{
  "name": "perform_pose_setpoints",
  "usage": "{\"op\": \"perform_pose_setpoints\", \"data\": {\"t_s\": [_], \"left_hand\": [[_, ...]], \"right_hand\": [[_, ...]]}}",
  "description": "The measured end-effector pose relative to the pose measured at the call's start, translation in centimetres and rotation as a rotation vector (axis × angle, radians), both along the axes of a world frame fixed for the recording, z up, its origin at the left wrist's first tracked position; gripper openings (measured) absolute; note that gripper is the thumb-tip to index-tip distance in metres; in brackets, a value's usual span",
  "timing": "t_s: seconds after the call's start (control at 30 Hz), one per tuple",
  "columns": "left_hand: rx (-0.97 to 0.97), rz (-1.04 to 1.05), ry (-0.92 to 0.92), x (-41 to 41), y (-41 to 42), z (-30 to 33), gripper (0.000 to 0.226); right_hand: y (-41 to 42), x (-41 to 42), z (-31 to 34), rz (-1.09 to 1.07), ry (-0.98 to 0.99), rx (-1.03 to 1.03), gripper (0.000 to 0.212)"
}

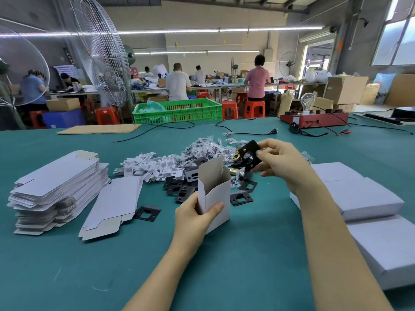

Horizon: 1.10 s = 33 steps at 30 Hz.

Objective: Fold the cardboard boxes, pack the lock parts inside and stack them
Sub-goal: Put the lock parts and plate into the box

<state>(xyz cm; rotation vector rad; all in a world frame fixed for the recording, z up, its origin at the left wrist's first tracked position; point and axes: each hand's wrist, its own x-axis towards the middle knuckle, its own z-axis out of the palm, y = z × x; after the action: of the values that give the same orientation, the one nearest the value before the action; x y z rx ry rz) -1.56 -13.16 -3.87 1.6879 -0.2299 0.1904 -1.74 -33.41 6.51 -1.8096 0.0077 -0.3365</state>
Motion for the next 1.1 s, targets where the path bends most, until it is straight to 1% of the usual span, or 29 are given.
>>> {"op": "perform_pose_setpoints", "data": {"t_s": [0.13,0.23,0.3,0.47,0.53,0.6,0.67,0.73,0.77,0.83,0.87,0.9,0.97,1.1], "left_hand": [[-0.025,-0.010,0.013,0.1,0.1,-0.1,0.020],[-0.037,-0.018,0.023,0.1,0.1,-0.1,0.022],[-0.045,-0.027,0.030,0.1,0.2,-0.1,0.022],[-0.074,-0.070,0.037,0.2,0.2,-0.1,0.024],[-0.084,-0.078,0.041,0.1,0.2,0.0,0.028],[-0.091,-0.082,0.043,0.2,0.2,0.0,0.030],[-0.088,-0.085,0.040,0.2,0.2,-0.1,0.028],[-0.088,-0.085,0.037,0.2,0.3,-0.1,0.026],[-0.088,-0.086,0.035,0.2,0.3,-0.1,0.025],[-0.086,-0.083,0.032,0.2,0.3,-0.1,0.022],[-0.085,-0.083,0.031,0.2,0.3,-0.1,0.021],[-0.085,-0.085,0.032,0.2,0.3,-0.1,0.020],[-0.085,-0.088,0.039,0.3,0.3,-0.1,0.020],[-0.099,-0.087,0.052,0.2,0.3,0.0,0.023]], "right_hand": [[0.4,-0.9,1.3,0.055,0.013,-0.058,0.016],[0.5,-1.1,1.6,0.054,0.062,0.004,0.013],[0.5,-1.3,1.8,0.063,0.062,-0.016,0.012],[1.0,-2.0,2.8,0.094,-0.042,-0.132,0.012],[1.4,-2.1,3.2,0.073,-0.088,-0.207,0.019],[1.9,-2.0,3.4,0.013,-0.121,-0.239,0.025],[2.5,-1.9,3.5,-0.051,-0.110,-0.176,0.031],[3.0,-1.9,3.6,-0.046,-0.035,-0.030,0.033],[3.2,-1.9,3.6,0.002,0.016,0.072,0.032],[3.2,-2.1,3.7,0.176,0.100,0.287,0.029],[3.1,-2.1,3.6,0.259,0.112,0.349,0.029],[2.9,-2.2,3.5,0.315,0.098,0.362,0.030],[2.6,-2.2,3.3,0.329,0.026,0.266,0.028],[2.5,-2.3,3.4,0.179,-0.123,0.031,0.013]]}}
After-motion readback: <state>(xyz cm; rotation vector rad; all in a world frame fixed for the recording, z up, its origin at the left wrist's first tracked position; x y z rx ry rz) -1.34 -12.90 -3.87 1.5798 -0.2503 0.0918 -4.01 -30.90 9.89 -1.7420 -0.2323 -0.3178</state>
